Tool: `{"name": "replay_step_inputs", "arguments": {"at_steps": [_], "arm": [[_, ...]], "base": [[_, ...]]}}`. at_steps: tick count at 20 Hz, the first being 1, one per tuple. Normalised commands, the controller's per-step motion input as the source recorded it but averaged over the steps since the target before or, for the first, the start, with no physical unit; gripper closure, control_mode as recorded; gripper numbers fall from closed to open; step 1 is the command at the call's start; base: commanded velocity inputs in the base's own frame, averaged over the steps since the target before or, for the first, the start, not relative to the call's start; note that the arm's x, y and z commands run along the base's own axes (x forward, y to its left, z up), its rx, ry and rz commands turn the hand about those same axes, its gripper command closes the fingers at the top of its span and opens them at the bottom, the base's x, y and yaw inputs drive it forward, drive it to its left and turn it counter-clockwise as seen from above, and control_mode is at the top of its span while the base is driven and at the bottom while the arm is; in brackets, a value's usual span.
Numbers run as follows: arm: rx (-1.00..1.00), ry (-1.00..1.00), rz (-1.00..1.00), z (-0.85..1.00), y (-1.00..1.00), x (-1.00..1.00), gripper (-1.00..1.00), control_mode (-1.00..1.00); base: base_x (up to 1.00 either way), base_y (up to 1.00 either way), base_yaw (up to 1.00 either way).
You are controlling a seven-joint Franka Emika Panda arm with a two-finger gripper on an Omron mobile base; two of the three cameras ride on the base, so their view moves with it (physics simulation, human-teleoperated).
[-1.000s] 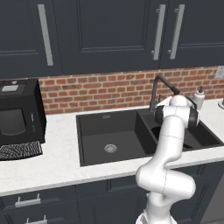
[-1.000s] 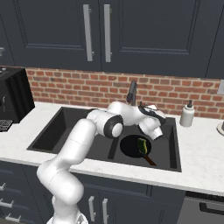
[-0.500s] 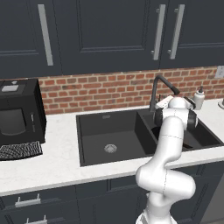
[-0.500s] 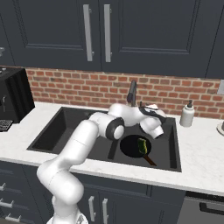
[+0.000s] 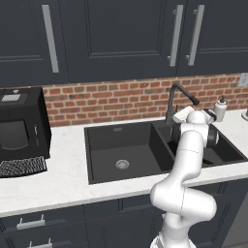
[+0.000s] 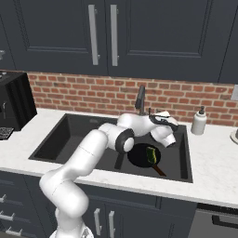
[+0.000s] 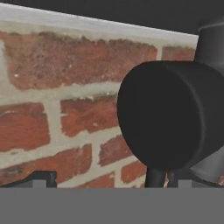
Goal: Pick the pan and sponge and place them into the sink. Then turn on the water.
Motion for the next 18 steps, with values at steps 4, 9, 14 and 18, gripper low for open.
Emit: {"name": "replay_step_inputs", "arguments": {"at_steps": [4, 9, 14, 18], "arm": [[0.00, 0.00, -0.07, -0.03, 0.00, 0.07, -1.00, -1.00], [0.00, 0.00, -0.13, 0.00, 0.00, 0.03, -1.00, -1.00], [0.00, 0.00, -0.17, -0.04, 0.00, 0.00, -1.00, -1.00], [0.00, 0.00, -0.23, 0.00, 0.08, 0.09, -1.00, -1.00]], "base": [[0.00, 0.00, 0.00], [0.00, 0.00, 0.00], [0.00, 0.00, 0.00], [0.00, 0.00, 0.00]]}}
